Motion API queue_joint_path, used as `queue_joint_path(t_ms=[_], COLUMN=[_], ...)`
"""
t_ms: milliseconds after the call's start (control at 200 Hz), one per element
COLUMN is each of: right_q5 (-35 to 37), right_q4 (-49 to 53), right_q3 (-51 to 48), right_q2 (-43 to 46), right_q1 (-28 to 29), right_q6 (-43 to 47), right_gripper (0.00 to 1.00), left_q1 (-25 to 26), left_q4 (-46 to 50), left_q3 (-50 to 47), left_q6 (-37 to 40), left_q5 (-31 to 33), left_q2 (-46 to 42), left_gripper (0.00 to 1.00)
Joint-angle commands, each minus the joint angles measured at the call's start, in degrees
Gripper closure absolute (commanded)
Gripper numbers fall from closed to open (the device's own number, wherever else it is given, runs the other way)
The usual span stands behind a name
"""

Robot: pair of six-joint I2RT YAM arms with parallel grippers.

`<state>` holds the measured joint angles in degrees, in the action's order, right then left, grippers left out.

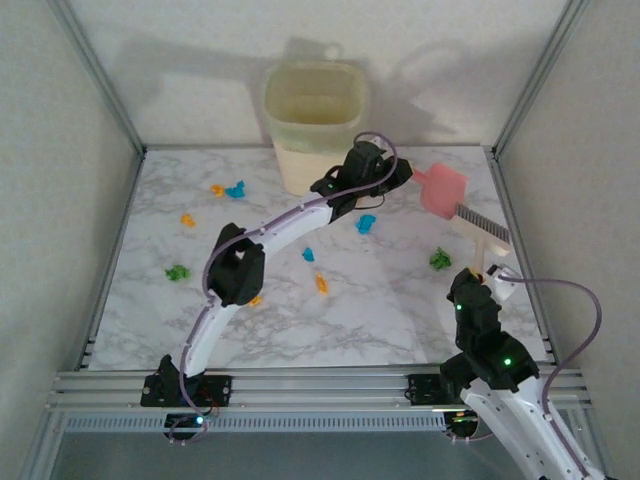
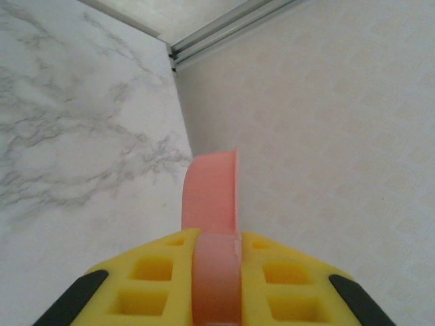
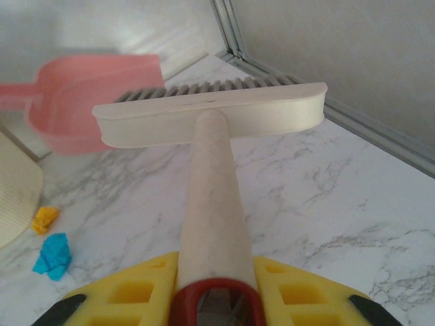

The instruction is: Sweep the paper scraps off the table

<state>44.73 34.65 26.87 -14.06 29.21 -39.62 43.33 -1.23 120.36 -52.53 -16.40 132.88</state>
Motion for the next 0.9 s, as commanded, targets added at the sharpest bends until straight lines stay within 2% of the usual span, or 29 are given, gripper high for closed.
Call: queue_joint_path(t_ms=[0, 235, 421, 586, 731, 791, 896], right_q5=[-1.11, -5.46, -6.47, -7.52, -7.84, -7.89, -8.56], right_q4=[-1.78, -4.83, -5.95, -7.05, -7.14, -7.27, -7.97], right_q3=[-0.56, -1.66, -1.69, -1.57, -0.89, -0.75, -0.65], right_q2=[4.44, 7.49, 4.62, 0.57, -3.16, -4.3, -6.23], right_q1=[-0.3, -0.31, -0.34, -0.34, -0.34, -0.3, -0.36], right_q6=[2.07, 4.7, 4.88, 4.74, 4.4, 4.42, 4.7], right_gripper=[1.0, 1.0, 1.0, 1.0, 1.0, 1.0, 1.0], left_q1=[0.33, -0.24, -0.66, -0.21, 3.11, 5.2, 8.16], left_q4=[-3.07, -7.42, -9.18, -15.5, -18.28, -18.28, -25.55], left_q3=[-9.66, -29.2, -44.73, -62.72, -73.62, -77.28, -85.45], left_q6=[1.2, -0.53, -2.54, -7.55, -11.44, -12.94, -18.04], left_q5=[5.3, 9.59, 11.91, 11.78, 11.98, 14.68, 18.65], left_q2=[-8.86, -23.83, -36.72, -48.91, -54.58, -56.15, -58.83], left_gripper=[1.0, 1.0, 1.0, 1.0, 1.0, 1.0, 1.0])
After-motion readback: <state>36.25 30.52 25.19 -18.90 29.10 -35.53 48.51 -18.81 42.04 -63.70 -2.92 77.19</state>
